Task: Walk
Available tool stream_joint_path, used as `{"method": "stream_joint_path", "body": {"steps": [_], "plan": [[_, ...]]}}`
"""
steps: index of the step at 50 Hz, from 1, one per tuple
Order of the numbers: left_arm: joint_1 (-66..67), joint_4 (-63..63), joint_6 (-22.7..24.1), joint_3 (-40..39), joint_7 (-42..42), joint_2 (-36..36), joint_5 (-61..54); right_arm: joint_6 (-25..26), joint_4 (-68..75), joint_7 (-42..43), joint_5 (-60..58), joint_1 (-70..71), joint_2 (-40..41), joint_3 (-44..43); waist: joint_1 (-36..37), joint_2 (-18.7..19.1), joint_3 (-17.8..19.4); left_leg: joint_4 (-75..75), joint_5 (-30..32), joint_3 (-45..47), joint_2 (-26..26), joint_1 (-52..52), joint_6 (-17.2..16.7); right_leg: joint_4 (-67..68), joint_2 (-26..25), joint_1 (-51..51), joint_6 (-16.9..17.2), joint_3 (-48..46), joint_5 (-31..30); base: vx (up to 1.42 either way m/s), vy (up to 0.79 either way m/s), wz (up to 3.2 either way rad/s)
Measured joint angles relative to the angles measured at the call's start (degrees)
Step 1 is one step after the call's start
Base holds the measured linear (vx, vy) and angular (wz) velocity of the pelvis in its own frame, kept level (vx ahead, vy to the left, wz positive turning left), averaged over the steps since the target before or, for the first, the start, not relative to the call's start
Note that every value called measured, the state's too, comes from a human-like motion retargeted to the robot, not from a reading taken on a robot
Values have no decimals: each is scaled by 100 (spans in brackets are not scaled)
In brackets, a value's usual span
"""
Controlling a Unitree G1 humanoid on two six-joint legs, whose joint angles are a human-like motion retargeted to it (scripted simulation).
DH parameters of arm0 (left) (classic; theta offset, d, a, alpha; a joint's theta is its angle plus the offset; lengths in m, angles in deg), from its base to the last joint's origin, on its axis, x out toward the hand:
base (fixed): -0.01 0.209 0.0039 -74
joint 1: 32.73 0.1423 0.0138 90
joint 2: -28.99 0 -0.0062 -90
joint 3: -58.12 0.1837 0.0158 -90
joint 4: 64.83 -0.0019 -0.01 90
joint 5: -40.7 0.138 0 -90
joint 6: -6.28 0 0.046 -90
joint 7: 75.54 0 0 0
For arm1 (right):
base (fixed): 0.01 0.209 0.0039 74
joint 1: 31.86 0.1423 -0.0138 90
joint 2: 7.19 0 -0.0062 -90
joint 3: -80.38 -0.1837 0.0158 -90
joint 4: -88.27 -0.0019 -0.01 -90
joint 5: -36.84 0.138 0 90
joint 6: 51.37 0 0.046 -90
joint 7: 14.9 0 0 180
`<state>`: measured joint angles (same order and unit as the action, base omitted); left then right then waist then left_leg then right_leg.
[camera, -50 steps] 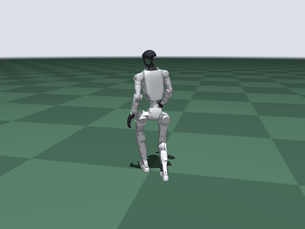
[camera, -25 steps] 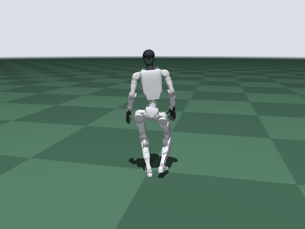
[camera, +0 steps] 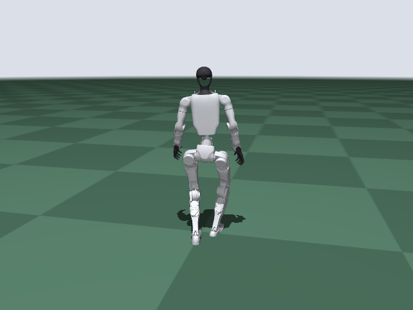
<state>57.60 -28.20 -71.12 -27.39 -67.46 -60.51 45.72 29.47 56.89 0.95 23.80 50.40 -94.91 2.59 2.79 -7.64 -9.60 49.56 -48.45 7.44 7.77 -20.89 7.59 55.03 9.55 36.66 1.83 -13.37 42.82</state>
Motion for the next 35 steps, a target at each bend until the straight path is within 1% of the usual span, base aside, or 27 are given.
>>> {"method": "stream_joint_path", "body": {"steps": [5, 8, 11, 13, 16, 21, 25, 30, 35], "plan": [[141, 94, -41, 25, -99, -84, 19, 15, -106, 58, 27, 197, -60, -15, 323, 362, 190, 1909, 55, -95, -733, -419, -120, 22, -647, -431, -237, -47, 104, 0, -3, -59], [221, 124, -82, 67, -148, -152, 58, 6, -222, 107, 44, 346, -133, 5, 503, 477, 276, 2754, 78, -162, -1038, -765, -52, -42, -905, -618, -323, -26, 165, -1, -3, -52], [253, 117, -133, 104, -199, -220, 99, -6, -356, 133, 80, 538, -216, 3, 639, 489, 328, 3171, -33, -235, -1161, -1189, 98, -239, -1041, -768, -334, 13, 165, -1, -2, -36], [301, 90, -156, 128, -224, -269, 119, -24, -459, 154, 104, 628, -257, 4, 678, 412, 325, 3197, -135, -250, -1106, -1482, 215, -304, -1001, -796, -298, 48, 183, -1, -1, -9], [370, 5, -183, 128, -266, -333, 129, -50, -620, 158, 125, 738, -291, -12, 667, 231, 277, 2838, -155, -248, -874, -1877, 342, -405, -833, -778, -216, 80, 194, 0, 0, 0], [498, -251, -231, 76, -347, -424, 99, -97, -790, 112, 168, 779, -269, -35, 622, -4, 163, 1865, -155, -291, -442, -2159, 360, -506, -588, -755, -75, 114, 221, 4, 1, -12], [592, -488, -279, 16, -437, -485, 49, -106, -783, 11, 227, 739, -218, -58, 593, -102, 98, 1191, -142, -385, -156, -2053, 292, -503, -472, -797, 15, 161, 237, 10, 3, -30], [699, -767, -349, -87, -587, -560, -15, -73, -632, -210, 343, 613, -73, -107, 514, -149, 66, 712, -62, -490, 91, -1729, 253, -305, -327, -847, 81, 236, 307, 10, 5, -27], [633, -970, -424, -179, -729, -483, -59, -4, -344, -470, 465, 400, 66, -170, 359, -201, 120, 427, 38, -451, 312, -1350, 228, 364, 3, -771, 160, 271, 371, 9, 6, -17]]}}
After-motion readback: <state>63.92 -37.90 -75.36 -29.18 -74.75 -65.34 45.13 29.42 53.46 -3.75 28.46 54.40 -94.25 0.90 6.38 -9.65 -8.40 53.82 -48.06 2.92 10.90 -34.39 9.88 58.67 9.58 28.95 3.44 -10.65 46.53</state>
